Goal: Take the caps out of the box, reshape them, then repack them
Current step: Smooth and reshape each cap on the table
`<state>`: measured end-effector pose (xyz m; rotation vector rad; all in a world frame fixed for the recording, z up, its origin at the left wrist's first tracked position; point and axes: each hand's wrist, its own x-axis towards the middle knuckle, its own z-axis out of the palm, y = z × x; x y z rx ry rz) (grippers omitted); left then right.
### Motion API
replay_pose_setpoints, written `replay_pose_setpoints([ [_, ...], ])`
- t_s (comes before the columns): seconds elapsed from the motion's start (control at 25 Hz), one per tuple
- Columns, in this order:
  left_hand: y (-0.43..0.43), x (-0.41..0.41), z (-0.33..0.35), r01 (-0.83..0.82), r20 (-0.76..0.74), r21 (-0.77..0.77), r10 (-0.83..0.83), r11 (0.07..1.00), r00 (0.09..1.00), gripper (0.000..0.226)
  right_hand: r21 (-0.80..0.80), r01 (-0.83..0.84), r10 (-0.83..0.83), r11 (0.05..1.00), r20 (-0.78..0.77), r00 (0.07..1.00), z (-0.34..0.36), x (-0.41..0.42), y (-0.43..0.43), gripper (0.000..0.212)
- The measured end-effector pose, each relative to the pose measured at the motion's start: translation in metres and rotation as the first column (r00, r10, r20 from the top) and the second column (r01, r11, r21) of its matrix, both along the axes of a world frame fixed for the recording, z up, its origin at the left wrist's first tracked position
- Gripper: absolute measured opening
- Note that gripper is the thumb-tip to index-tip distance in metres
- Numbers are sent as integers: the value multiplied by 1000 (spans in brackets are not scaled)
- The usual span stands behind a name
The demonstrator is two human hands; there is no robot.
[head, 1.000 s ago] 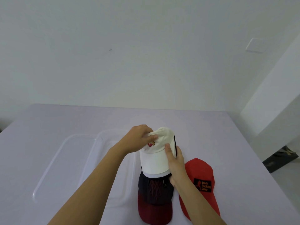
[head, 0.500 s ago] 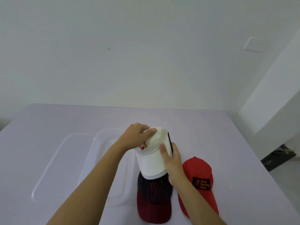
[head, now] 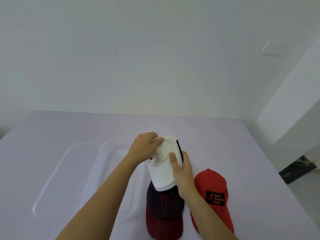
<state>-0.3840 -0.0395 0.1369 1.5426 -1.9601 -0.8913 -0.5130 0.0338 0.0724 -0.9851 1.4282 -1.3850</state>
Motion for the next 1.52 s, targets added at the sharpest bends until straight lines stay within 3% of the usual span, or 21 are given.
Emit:
replay_pose_setpoints([
  [0.12,5,-7,-1,-66,79,-48,70,997,994,19,2,4,-3,1000,-48,999,2,-2,-4,15],
  [0.2,6,-12,4,-17,189,-122,40,992,981,21,7,9,-8,1000,-93,996,0,-3,-5,16],
  [0.32,4,-16,7,32,212,-152,1,988,977,26,12,-9,11,1000,-113,993,-3,-2,-4,17],
  [0.56,-2,-17,8,31,218,-159,5,987,976,32,38,-66,65,997,43,997,3,2,-1,16],
  [0.68,0,-18,17,58,233,-163,-18,985,972,40,136,-54,33,989,152,988,-1,4,0,22],
  [0.76,-4,-12,24,4,128,-167,18,986,992,44,234,-28,-50,972,319,946,-8,2,-2,31],
  [0.84,-8,2,22,-148,-104,-87,139,985,985,43,269,-48,-101,962,511,853,-11,-3,-3,41],
  [0.92,-8,17,10,-192,-294,247,262,950,919,45,246,-44,-124,968,623,772,-7,-9,-6,42],
  [1.0,4,18,-3,-2,-353,579,252,816,901,55,205,-42,-105,978,654,749,0,-11,-11,48],
  [1.04,9,15,-8,79,-417,632,252,771,873,56,186,-47,-87,981,653,752,3,-12,-13,53],
  [1.2,12,8,-18,151,-680,614,422,775,599,58,110,-71,-26,991,699,715,11,-15,-15,54],
  [1.32,13,10,-23,218,-750,589,426,778,506,56,109,-109,1,988,700,714,15,-17,-16,55],
  [1.4,13,16,-24,247,-760,583,411,774,504,65,122,-131,11,984,688,726,13,-16,-15,57],
  [1.52,13,19,-18,177,-679,535,297,826,671,78,121,-155,37,980,662,749,10,-16,-11,54],
])
